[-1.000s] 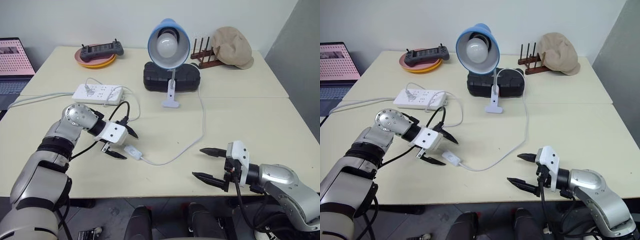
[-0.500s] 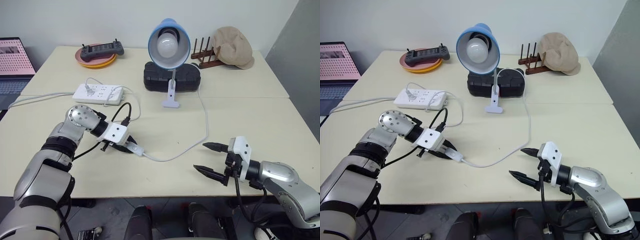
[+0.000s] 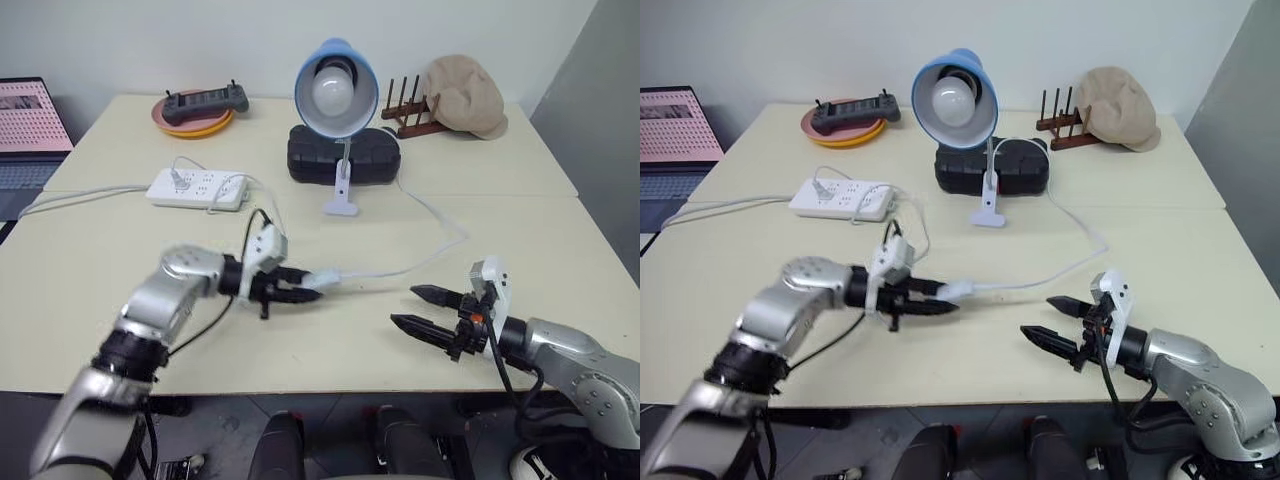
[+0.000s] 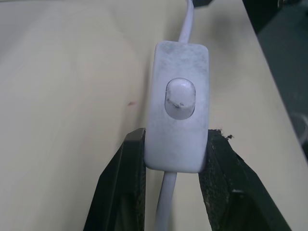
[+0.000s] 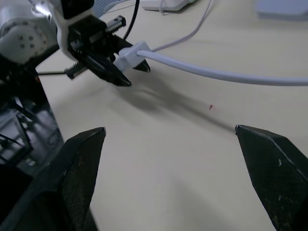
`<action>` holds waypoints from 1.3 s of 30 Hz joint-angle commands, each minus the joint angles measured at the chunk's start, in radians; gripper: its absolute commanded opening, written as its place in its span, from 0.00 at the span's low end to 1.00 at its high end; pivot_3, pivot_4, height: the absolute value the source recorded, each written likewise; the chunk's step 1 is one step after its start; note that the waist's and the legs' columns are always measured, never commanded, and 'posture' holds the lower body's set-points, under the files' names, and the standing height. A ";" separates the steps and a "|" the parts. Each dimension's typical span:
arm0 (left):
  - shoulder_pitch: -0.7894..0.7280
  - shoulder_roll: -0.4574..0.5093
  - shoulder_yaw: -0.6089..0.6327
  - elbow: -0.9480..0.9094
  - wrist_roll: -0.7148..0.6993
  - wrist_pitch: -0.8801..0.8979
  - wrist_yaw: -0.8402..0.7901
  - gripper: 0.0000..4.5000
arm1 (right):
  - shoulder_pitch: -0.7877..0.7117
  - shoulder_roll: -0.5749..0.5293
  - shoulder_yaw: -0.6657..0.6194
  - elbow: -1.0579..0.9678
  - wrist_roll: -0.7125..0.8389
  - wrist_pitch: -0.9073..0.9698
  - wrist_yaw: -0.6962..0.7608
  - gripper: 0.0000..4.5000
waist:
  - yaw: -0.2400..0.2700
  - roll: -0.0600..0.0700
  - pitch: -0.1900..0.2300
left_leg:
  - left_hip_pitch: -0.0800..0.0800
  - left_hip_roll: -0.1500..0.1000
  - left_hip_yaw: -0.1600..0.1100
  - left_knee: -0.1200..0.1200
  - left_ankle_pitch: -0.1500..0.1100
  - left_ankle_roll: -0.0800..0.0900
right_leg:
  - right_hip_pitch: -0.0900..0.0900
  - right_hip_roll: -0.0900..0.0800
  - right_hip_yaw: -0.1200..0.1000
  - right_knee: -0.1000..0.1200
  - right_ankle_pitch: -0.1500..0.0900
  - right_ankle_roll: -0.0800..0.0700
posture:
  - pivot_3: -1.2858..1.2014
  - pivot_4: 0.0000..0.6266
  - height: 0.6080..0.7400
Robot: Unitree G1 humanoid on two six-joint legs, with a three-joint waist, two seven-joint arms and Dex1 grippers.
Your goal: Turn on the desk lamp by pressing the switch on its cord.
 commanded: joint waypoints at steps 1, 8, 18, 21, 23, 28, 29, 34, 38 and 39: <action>0.071 -0.097 0.026 -0.169 0.039 0.032 0.212 0.25 | -0.042 0.065 -0.028 0.019 0.130 0.112 -0.155 1.00 | 0.000 0.000 0.000 | 0.002 0.000 0.000 0.000 0.000 0.000 | 0.001 0.000 0.000 0.001 0.000 0.000 | 0.52 0.24 1.00; 0.066 -0.220 -0.006 -0.190 0.135 0.025 0.368 0.25 | -0.172 0.189 -0.037 0.126 0.419 0.232 -0.401 1.00 | -0.002 0.000 0.000 | 0.005 0.000 0.001 0.000 0.002 0.003 | 0.003 0.001 0.002 0.000 -0.001 -0.007 | 0.52 0.24 1.00; 0.086 -0.260 -0.004 -0.225 0.154 0.029 0.392 0.25 | -0.304 0.281 -0.006 0.266 0.662 0.189 -0.734 1.00 | -0.003 0.000 0.000 | 0.002 0.000 0.001 -0.003 0.002 0.003 | 0.001 0.001 0.002 -0.002 0.002 -0.002 | 0.52 0.24 1.00; 0.087 -0.269 0.001 -0.236 0.148 0.032 0.395 0.25 | -0.321 0.288 0.012 0.278 0.667 0.182 -0.770 1.00 | -0.004 0.000 0.000 | 0.002 0.000 0.001 -0.003 0.002 0.003 | 0.001 0.001 0.002 -0.002 0.001 -0.003 | 0.52 0.24 1.00; 0.090 -0.281 0.010 -0.248 0.128 0.043 0.395 0.25 | -0.324 0.294 0.016 0.286 0.676 0.171 -0.791 1.00 | -0.006 0.000 0.000 | 0.002 0.000 0.001 -0.003 0.002 0.003 | 0.001 0.001 0.002 -0.002 0.001 -0.003 | 0.52 0.24 1.00; 0.097 -0.287 0.018 -0.264 0.117 0.062 0.397 0.25 | -0.333 0.293 0.025 0.290 0.678 0.156 -0.808 1.00 | -0.009 0.000 0.000 | 0.002 0.000 0.001 -0.003 0.002 0.003 | 0.001 0.001 0.002 -0.002 0.001 -0.003 | 0.52 0.24 1.00; 0.096 -0.288 0.019 -0.265 0.114 0.065 0.396 0.25 | -0.334 0.292 0.026 0.291 0.681 0.153 -0.811 1.00 | -0.009 0.000 0.000 | 0.002 0.000 0.001 -0.003 0.002 0.003 | 0.001 0.001 0.002 -0.002 0.001 -0.003 | 0.52 0.24 1.00; 0.091 -0.284 0.025 -0.264 0.105 0.071 0.394 0.25 | -0.330 0.280 0.023 0.289 0.677 0.143 -0.805 0.96 | -0.009 0.000 0.000 | 0.002 0.000 0.001 -0.004 0.002 0.003 | 0.000 0.001 0.002 -0.003 0.001 -0.003 | 0.52 0.24 1.00; 0.091 -0.286 0.032 -0.268 0.099 0.079 0.395 0.25 | -0.327 0.275 0.029 0.283 0.671 0.140 -0.798 0.79 | -0.010 0.000 0.000 | 0.002 0.000 0.001 -0.004 0.002 0.003 | 0.000 0.001 0.002 -0.004 0.001 -0.003 | 0.52 0.24 1.00; 0.091 -0.286 0.033 -0.268 0.099 0.080 0.395 0.25 | -0.327 0.272 0.033 0.281 0.668 0.142 -0.791 0.73 | -0.009 0.000 0.000 | 0.001 0.000 0.001 -0.004 0.002 0.003 | 0.000 0.001 0.002 -0.004 0.001 -0.003 | 0.52 0.24 1.00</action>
